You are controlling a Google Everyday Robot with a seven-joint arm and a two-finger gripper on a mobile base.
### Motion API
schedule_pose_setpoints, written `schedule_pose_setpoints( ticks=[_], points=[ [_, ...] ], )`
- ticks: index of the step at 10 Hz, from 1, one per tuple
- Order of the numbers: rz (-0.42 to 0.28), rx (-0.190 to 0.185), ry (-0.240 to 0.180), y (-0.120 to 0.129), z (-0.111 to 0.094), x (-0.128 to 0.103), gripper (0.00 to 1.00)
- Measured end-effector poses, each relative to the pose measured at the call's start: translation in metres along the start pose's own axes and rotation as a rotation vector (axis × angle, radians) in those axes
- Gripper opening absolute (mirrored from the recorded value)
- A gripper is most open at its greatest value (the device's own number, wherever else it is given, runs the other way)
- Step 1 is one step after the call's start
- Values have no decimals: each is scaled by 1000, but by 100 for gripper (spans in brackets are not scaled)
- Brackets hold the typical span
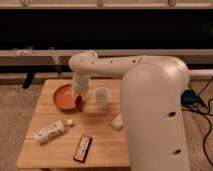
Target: Place the pepper in the ceramic bowl
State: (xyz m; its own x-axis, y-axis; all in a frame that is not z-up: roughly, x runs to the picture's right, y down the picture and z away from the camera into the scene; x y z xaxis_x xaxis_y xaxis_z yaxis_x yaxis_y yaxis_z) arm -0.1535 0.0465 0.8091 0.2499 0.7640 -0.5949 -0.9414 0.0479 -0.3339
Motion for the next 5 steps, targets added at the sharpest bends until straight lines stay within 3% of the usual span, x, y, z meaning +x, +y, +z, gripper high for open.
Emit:
schedule_pose_setpoints(
  ticks=[2, 5],
  points=[
    [-39, 10, -8, 17, 12, -26, 2],
    [-79, 21, -48, 42, 17, -56, 30]
  ],
)
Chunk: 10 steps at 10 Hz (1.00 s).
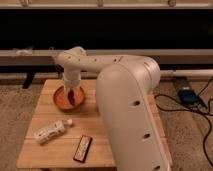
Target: Place the pepper in the ceramic bowl
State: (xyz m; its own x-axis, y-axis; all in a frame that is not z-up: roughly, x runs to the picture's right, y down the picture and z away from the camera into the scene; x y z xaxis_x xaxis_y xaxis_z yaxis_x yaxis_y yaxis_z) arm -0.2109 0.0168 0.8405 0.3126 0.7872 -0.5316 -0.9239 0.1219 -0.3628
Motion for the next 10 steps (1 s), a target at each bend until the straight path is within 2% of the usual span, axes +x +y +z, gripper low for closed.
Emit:
schedule_pose_setpoints(
  ticks=[1, 2, 4, 10],
  points=[
    [-2, 0, -19, 4, 1, -5, 38],
    [1, 3, -74, 5, -1, -16, 50],
    [1, 4, -92, 5, -2, -19, 52],
    [0, 3, -92, 7, -2, -19, 52]
  ],
)
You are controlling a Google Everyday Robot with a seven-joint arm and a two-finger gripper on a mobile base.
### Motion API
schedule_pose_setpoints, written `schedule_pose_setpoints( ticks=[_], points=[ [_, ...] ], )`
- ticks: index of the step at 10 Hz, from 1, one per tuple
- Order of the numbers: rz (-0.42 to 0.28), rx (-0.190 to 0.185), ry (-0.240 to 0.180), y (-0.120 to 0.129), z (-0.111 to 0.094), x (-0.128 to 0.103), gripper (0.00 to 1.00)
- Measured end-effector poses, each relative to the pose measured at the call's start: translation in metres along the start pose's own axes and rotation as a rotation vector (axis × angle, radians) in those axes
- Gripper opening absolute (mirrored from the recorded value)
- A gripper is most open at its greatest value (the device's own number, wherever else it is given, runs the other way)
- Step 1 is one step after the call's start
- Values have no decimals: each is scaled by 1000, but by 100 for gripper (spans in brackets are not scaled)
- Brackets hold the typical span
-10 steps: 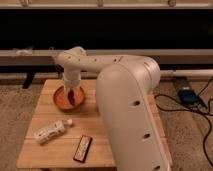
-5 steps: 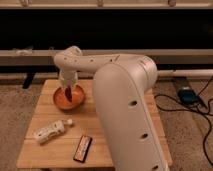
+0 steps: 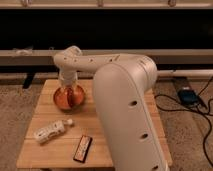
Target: Place the pepper in the ceramic bowl
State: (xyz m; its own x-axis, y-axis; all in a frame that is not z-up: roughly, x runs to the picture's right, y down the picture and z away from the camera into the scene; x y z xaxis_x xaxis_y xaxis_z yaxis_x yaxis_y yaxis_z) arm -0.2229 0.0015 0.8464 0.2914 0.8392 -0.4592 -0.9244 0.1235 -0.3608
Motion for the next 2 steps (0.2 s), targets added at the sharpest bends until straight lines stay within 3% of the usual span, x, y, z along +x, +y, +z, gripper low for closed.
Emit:
schedule_pose_setpoints(
  ticks=[2],
  points=[
    [1, 0, 0, 0, 0, 0, 52]
  ],
)
